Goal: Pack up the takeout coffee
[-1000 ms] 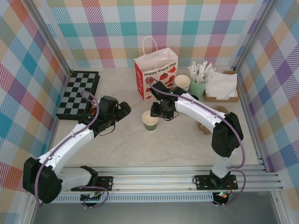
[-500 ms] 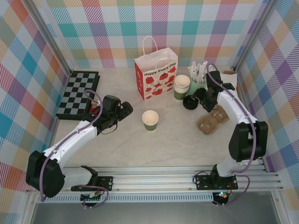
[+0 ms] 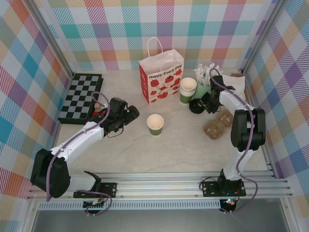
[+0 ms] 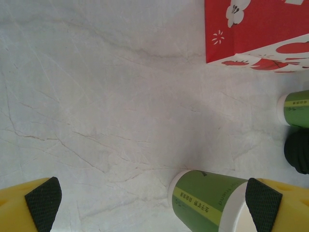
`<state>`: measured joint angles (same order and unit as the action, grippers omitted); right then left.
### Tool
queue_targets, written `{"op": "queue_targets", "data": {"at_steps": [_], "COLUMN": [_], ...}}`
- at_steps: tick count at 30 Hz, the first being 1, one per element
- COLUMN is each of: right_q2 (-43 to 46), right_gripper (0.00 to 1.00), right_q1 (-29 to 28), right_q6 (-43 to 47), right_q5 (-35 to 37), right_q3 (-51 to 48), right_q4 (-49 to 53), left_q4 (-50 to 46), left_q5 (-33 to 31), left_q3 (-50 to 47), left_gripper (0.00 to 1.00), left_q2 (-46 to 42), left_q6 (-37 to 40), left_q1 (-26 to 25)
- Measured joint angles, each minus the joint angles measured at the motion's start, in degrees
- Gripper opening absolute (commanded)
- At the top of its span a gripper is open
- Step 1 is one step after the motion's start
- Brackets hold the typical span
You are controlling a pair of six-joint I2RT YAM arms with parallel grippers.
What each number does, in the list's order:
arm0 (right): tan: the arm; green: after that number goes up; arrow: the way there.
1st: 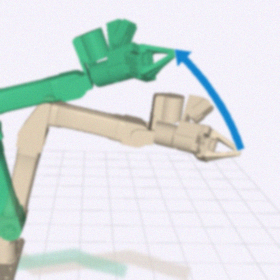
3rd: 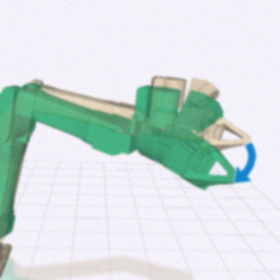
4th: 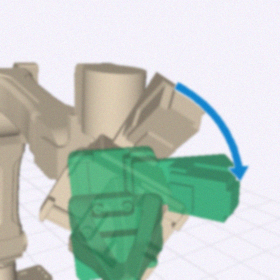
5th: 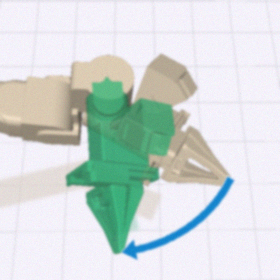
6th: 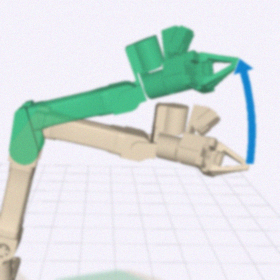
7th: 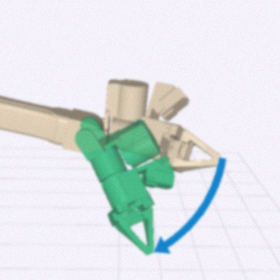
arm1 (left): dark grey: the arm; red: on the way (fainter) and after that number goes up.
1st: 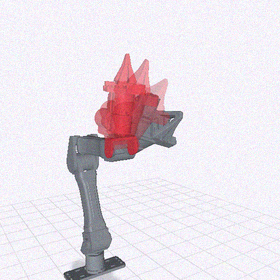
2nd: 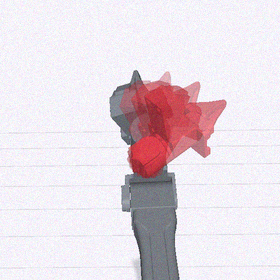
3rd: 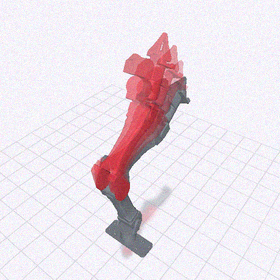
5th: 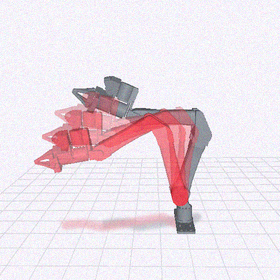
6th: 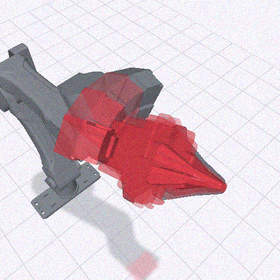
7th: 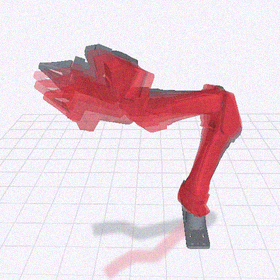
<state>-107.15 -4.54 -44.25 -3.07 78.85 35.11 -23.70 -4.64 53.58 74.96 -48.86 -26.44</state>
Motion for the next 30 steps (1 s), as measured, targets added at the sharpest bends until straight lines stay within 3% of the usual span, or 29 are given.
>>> {"op": "queue_targets", "data": {"at_steps": [20,30], "right_q2": [-1.6,11.2], "right_gripper": [0.04,0.0], "right_q1": [0.0,-3.7], "right_q6": [3.3,10.1], "right_q5": [1.4,3.9], "right_q3": [0.6,-4.9], "right_q4": [-1.1,-1.1], "left_q4": [-0.3,2.9], "left_q5": [2.4,9.2], "left_q3": [1.9,3.4], "left_gripper": [1.0,0.99], "left_q2": [0.6,0.5], "left_q6": [0.7,6.9], "left_q1": [0.0,-1.6]}}
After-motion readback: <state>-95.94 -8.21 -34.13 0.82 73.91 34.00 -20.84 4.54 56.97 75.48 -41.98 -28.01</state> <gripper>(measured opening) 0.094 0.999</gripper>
